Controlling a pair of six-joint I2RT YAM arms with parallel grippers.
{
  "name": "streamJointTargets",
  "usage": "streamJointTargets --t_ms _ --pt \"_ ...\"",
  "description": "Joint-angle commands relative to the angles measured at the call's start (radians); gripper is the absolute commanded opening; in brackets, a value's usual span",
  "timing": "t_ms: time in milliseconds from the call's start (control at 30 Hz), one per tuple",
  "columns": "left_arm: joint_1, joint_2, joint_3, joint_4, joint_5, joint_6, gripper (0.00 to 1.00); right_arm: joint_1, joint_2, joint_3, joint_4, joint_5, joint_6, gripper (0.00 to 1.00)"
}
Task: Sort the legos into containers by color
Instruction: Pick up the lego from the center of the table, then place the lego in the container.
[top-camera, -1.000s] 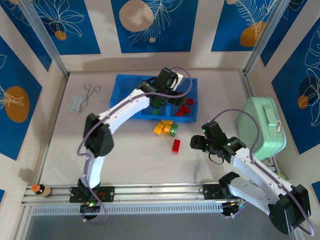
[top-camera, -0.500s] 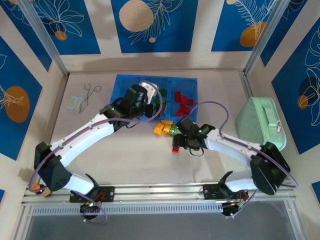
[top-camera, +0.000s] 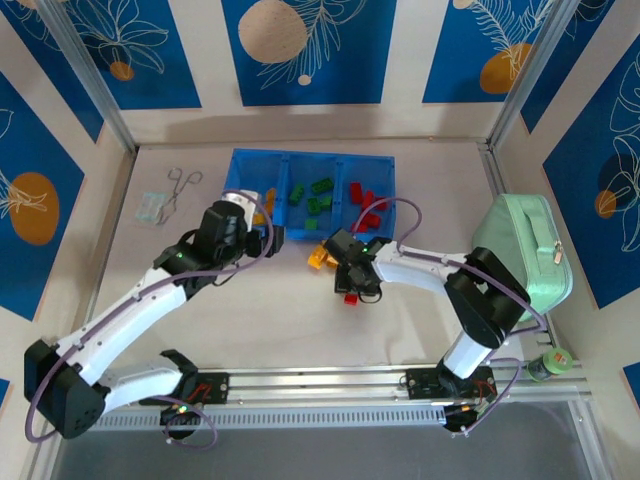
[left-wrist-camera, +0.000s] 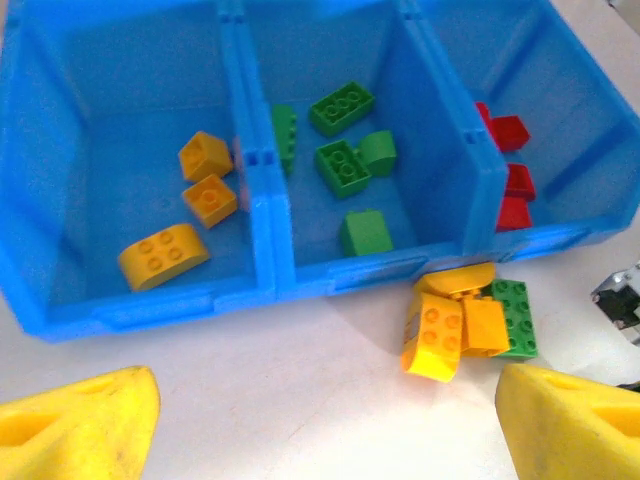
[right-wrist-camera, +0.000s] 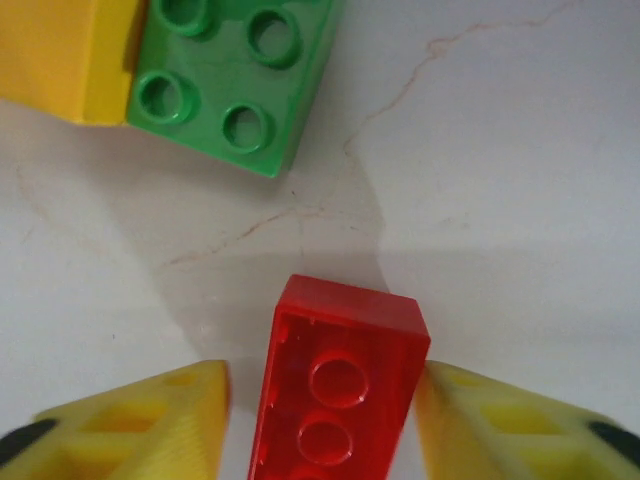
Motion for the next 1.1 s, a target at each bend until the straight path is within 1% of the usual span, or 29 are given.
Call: streamJointTargets --t_ms 0,67,133,233,333,433,567,733,833,933,967,1000,1033,1067 --pt "0.033 -0.050 -0.062 0.002 0.014 -0.036 0.87 0.012 0.032 0.042 -0.051 0.015 0.009 0.42" --pt "0.049 -0.072 -0.093 -0.009 0.018 -0.043 0.87 0.021 0.039 0.061 -0.071 0.028 0.008 0.35" --pt "0.059 -0.096 -0.122 -0.019 0.014 -0.044 0.87 0.028 0.032 0.087 -0.099 0.051 0.005 0.32" --pt "0.067 -0.126 -0.168 -0.028 0.012 -0.053 0.87 0.032 0.005 0.133 -0.154 0.105 -0.004 0.31" --pt "0.068 -0.148 -0.205 -0.044 0.015 -0.069 0.87 0.008 -0.036 0.183 -0.184 0.142 -0.042 0.31" --pt "0.069 -0.163 -0.238 -0.053 0.034 -0.098 0.87 -0.056 -0.057 0.248 -0.201 0.150 -0.105 0.31" --pt "0.067 -0.184 -0.295 -0.037 0.081 -0.143 0.86 -0.158 -0.042 0.331 -0.191 0.129 -0.193 0.32" --pt "0.065 -0.219 -0.358 -0.025 0.152 -0.182 0.84 -0.278 0.041 0.458 -0.185 0.076 -0.274 0.32" --pt "0.063 -0.247 -0.379 -0.045 0.165 -0.187 0.84 -0.326 0.109 0.532 -0.186 0.055 -0.303 0.32" --pt "0.063 -0.274 -0.392 -0.065 0.178 -0.192 0.84 -0.354 0.178 0.616 -0.206 0.050 -0.324 0.32" --pt "0.061 -0.281 -0.395 -0.069 0.183 -0.193 0.84 -0.358 0.197 0.640 -0.212 0.056 -0.328 0.33" --pt "0.061 -0.287 -0.398 -0.071 0.187 -0.195 0.84 -0.365 0.215 0.669 -0.219 0.068 -0.329 0.37" --pt "0.059 -0.292 -0.401 -0.072 0.193 -0.197 0.84 -0.372 0.231 0.696 -0.231 0.073 -0.328 0.47" --pt "0.059 -0.295 -0.403 -0.069 0.201 -0.199 0.84 -0.375 0.242 0.719 -0.242 0.073 -0.327 0.59"
